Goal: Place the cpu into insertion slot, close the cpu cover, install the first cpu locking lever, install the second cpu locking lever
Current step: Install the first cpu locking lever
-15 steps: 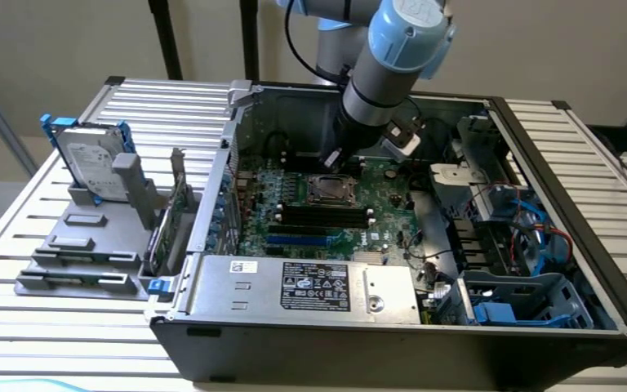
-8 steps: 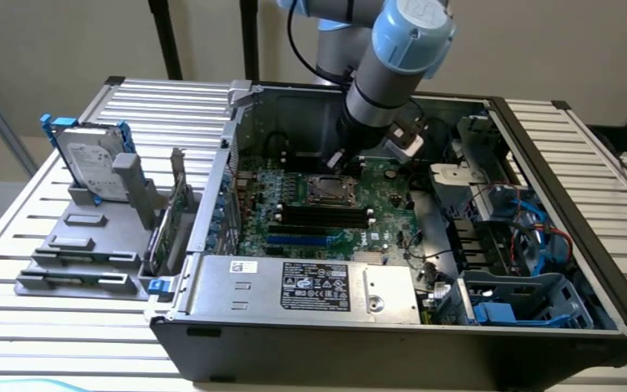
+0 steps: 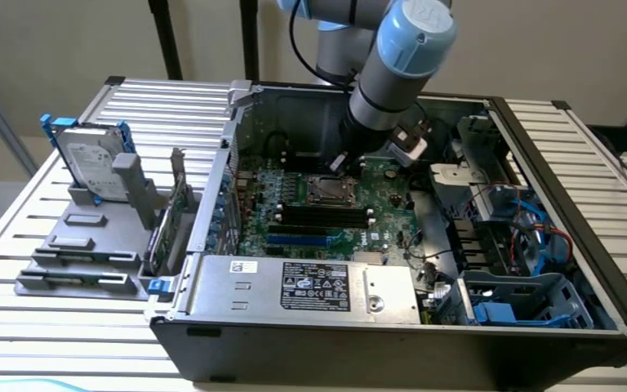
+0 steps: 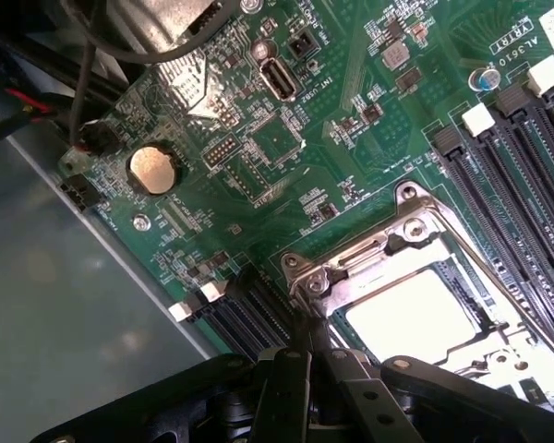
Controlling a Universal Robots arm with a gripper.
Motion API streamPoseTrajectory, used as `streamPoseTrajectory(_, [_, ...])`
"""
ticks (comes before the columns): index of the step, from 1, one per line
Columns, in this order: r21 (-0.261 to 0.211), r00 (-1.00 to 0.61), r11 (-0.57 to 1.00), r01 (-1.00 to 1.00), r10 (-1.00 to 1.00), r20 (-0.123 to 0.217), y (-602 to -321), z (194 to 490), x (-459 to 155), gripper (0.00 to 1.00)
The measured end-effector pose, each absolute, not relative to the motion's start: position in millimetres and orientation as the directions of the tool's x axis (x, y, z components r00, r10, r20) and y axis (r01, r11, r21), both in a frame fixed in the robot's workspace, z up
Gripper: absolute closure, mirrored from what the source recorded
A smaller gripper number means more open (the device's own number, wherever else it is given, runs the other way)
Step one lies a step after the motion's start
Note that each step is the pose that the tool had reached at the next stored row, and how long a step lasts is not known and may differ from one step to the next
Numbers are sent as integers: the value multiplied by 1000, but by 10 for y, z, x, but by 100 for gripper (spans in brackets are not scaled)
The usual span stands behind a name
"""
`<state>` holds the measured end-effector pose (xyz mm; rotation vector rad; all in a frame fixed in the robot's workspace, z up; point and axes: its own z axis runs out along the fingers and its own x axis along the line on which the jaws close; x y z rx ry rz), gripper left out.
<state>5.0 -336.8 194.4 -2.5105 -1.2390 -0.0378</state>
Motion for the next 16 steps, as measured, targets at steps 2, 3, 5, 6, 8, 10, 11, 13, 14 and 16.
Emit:
streamPoseTrajectory(2, [-291, 618, -560, 776, 766, 174, -3377, 1941, 51, 89])
streamPoseTrajectory(3, [-292, 618, -559, 776, 766, 176, -3379, 1941, 52, 89])
streamPoseTrajectory(5, [-295, 617, -556, 777, 766, 180, -3380, 1941, 53, 89])
streamPoseTrajectory(6, [-298, 616, -554, 777, 766, 184, -3381, 1941, 53, 89])
streamPoseTrajectory(8, [-303, 615, -550, 778, 765, 191, -3385, 1939, 53, 89])
streamPoseTrajectory(10, [-306, 614, -548, 779, 765, 194, -3393, 1935, 53, 89])
streamPoseTrajectory(11, [-306, 613, -547, 779, 765, 195, -3398, 1933, 53, 89])
streamPoseTrajectory(13, [-308, 612, -544, 780, 766, 197, -3407, 1927, 53, 89])
streamPoseTrajectory(14, [-309, 611, -543, 781, 766, 199, -3410, 1923, 53, 89])
streamPoseTrajectory(16, [-312, 610, -540, 782, 766, 203, -3416, 1912, 53, 89])
